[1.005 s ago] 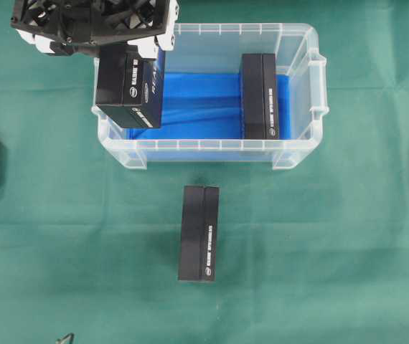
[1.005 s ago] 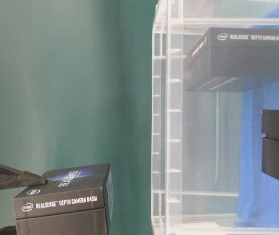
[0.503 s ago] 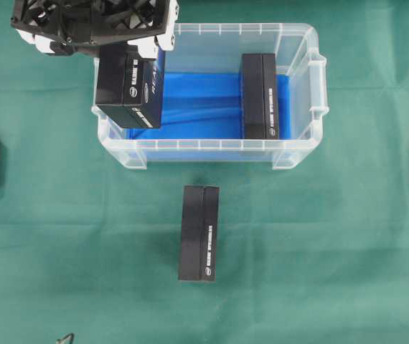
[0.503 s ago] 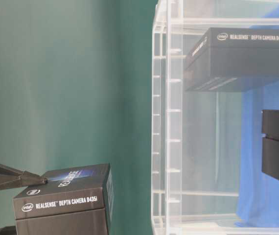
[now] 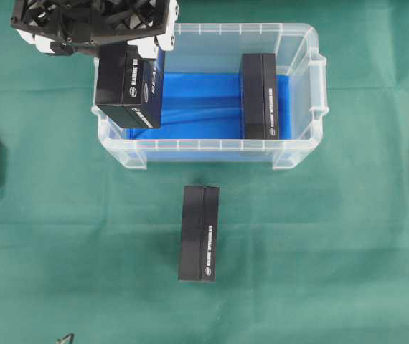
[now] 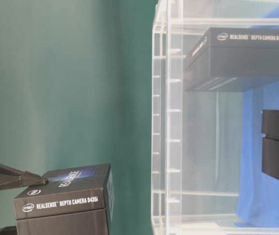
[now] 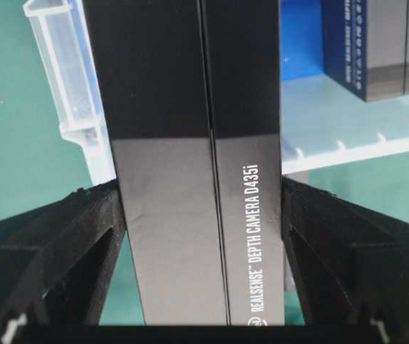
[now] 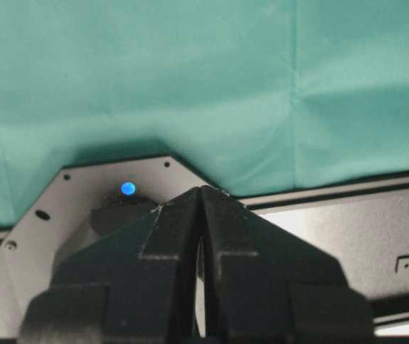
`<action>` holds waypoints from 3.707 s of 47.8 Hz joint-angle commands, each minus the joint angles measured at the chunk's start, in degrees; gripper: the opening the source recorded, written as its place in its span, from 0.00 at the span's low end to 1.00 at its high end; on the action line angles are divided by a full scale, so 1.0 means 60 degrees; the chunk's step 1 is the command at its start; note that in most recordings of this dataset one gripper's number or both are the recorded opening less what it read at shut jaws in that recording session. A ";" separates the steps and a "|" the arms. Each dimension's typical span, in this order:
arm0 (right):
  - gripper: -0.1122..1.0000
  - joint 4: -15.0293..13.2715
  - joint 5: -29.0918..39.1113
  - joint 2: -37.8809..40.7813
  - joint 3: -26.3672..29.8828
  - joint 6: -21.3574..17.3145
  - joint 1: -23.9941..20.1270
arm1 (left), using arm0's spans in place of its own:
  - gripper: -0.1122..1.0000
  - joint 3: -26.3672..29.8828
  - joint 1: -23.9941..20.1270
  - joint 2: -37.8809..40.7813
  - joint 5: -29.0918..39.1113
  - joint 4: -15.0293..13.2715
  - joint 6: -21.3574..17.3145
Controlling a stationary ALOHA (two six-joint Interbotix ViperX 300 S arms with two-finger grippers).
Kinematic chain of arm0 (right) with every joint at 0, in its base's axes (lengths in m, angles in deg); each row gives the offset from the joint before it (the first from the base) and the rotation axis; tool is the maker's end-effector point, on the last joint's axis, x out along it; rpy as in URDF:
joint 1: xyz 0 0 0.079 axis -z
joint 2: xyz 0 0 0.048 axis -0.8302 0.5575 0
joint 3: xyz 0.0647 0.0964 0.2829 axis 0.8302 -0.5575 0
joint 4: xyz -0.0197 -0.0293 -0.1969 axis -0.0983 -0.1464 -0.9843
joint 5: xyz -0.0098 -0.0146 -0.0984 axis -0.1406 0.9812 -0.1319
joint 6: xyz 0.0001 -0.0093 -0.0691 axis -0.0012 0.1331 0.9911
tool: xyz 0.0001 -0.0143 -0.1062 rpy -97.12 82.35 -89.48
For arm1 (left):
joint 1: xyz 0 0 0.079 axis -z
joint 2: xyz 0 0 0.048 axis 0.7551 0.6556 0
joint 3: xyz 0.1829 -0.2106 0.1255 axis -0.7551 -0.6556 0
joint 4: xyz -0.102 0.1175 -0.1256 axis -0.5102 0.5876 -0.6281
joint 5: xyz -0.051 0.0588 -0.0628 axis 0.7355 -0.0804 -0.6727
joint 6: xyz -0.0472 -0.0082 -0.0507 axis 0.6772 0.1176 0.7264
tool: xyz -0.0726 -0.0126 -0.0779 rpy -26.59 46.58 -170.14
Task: Take the box out of the case with the left arm.
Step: 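Carry the box forward and left onto the cloth in front, then lower the box beside the first box and open the left gripper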
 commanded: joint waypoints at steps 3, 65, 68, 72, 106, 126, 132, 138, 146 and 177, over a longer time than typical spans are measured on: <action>0.10 -0.0029 -0.0044 0.0000 0.0088 0.0000 0.0015 | 0.67 0.0103 0.0015 -0.0352 -0.0029 0.0044 0.0015; 0.10 -0.0029 -0.0498 0.0000 -0.0029 0.0029 0.0015 | 0.67 -0.0688 0.4600 -0.0542 -0.0132 0.0220 0.5171; 0.10 -0.0029 -0.0498 0.0015 -0.0029 0.0029 0.0015 | 0.67 -0.0674 0.4819 -0.0513 -0.0132 0.0220 0.5405; 0.10 -0.0029 -0.0498 0.0000 -0.0029 0.0029 0.0015 | 0.67 -0.0659 0.4995 -0.0454 -0.0132 0.0234 0.5596; 0.10 -0.0029 -0.0498 0.0000 -0.0029 0.0029 0.0015 | 0.67 -0.1641 0.5024 -0.0190 -0.0498 0.0293 0.5654; 0.10 -0.0029 -0.0498 0.0000 -0.0103 0.0029 0.0015 | 0.67 -0.4233 0.5112 -0.0059 -0.3223 0.0410 0.5859; 0.10 -0.0029 -0.0498 0.0000 -0.0132 0.0029 0.0015 | 0.67 -0.4687 0.5112 0.0015 -0.3516 0.0410 0.5947; 0.10 -0.0029 -0.0498 0.0015 -0.0176 0.0029 0.0015 | 0.67 -0.5098 0.5112 0.0234 -0.3940 0.0454 0.5947; 0.10 -0.0029 -0.0498 0.0000 -0.0205 0.0029 0.0015 | 0.67 -0.5552 0.5112 0.0776 -0.5068 0.0454 0.5962; 0.10 -0.0015 -0.0498 0.0000 -0.0205 0.0015 0.0015 | 0.67 -0.5713 0.4937 0.1143 -0.5581 0.0381 0.5933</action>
